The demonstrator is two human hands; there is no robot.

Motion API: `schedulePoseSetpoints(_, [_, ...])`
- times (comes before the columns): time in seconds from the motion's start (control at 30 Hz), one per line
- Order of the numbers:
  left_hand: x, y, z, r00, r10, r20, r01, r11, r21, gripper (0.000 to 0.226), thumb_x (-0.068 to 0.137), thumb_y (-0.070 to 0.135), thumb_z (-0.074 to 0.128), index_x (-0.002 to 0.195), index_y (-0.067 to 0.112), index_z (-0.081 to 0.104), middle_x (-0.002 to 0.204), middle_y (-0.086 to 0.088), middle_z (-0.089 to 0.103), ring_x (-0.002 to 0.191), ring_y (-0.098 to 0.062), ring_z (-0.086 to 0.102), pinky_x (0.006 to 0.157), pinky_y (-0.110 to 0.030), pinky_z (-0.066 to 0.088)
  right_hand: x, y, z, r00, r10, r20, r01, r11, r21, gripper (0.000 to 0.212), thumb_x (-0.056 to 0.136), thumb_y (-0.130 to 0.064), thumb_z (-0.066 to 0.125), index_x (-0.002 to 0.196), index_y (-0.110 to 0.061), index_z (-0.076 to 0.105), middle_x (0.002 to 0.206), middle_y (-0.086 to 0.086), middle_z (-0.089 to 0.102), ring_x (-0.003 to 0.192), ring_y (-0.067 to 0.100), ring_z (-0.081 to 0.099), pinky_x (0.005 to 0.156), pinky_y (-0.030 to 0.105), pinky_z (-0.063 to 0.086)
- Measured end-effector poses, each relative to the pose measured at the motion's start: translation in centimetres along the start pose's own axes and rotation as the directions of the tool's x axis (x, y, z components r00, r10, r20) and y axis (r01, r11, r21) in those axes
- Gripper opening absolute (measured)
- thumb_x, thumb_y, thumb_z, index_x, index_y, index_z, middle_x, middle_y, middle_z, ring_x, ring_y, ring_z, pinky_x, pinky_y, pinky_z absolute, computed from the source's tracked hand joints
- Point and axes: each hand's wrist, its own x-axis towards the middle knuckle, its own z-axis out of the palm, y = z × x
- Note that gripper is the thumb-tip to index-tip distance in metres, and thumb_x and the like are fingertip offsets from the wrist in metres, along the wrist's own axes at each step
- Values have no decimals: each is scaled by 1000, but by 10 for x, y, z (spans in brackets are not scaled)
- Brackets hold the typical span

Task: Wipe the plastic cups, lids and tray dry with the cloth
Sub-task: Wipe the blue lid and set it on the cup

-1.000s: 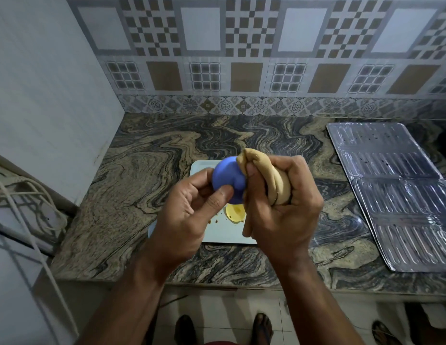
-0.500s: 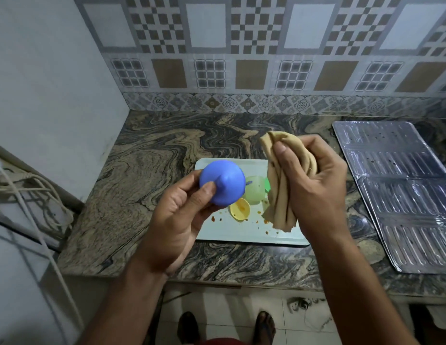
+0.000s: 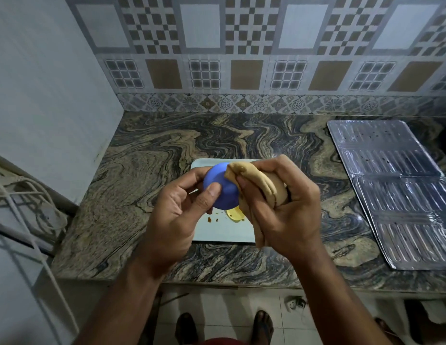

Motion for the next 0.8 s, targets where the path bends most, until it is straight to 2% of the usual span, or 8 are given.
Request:
schedulePoseSetpoints(0.1, [2,7,-5,994,37,105,-44,997,66,15,99,14,62,109,9,72,99,-7,76,92,-16,69,84,-28,54,10,1,1,1000,-23,-18,22,996,-84,19,94,-26,81,97,-8,75,91,3,76,80,14,71,73,24,54])
schedulePoseSetpoints(0.2, [-4,7,1,987,24,159,-37,996,80,15,96,10,60,106,9,71,92,8,74,83,-1,65,76,-15,49,24,12,1,992,56,-115,-72,988,-138,16,92,-22,83,94,-10,72,85,-4,75,73,1,66,70,15,49])
schedulePoseSetpoints(0.33, [-6,1,3,1000,23,1,-23,999,43,15,94,16,62,106,14,73,87,9,73,73,-3,59,70,-17,47,28,21,-8,964,238,-115,-222,965,141,7,95,-4,78,97,-7,72,81,-9,69,69,-7,59,67,12,47])
schedulePoseSetpoints(0.5, [-5,4,2,991,58,-120,-52,997,49,18,92,18,70,109,12,74,98,4,80,87,-5,73,80,-17,53,10,18,-15,962,254,-99,-233,955,186,5,96,-4,76,99,-4,72,81,-7,69,70,-3,59,66,14,48])
schedulePoseSetpoints(0.6, [-5,4,1,967,180,-180,-129,957,261,15,93,14,75,108,17,77,98,4,82,92,-13,77,84,-25,58,2,15,-14,961,251,-119,-228,957,182,8,95,-7,78,97,-9,71,81,-13,70,71,-3,61,67,15,49])
schedulePoseSetpoints(0.67, [-5,4,0,936,295,-190,-176,864,472,15,93,17,78,108,18,79,94,7,81,88,-13,77,81,-30,58,-1,11,-11,963,232,-134,-212,966,144,9,92,-11,79,98,-9,72,84,-7,72,73,0,63,69,18,51])
schedulePoseSetpoints(0.73, [-7,7,4,899,401,-179,-206,745,635,15,90,21,80,105,18,80,92,14,78,84,-3,73,78,-21,54,-4,6,-6,964,215,-156,-197,972,127,11,91,-11,81,96,-11,71,81,-13,73,69,-3,63,66,18,51])
schedulePoseSetpoints(0.8, [-10,9,9,873,457,-171,-213,673,708,16,89,21,82,103,15,81,91,17,76,83,5,71,76,-16,52,-7,0,0,965,186,-182,-174,981,81,13,90,-21,82,93,-23,70,80,-20,74,67,-3,66,66,25,53])
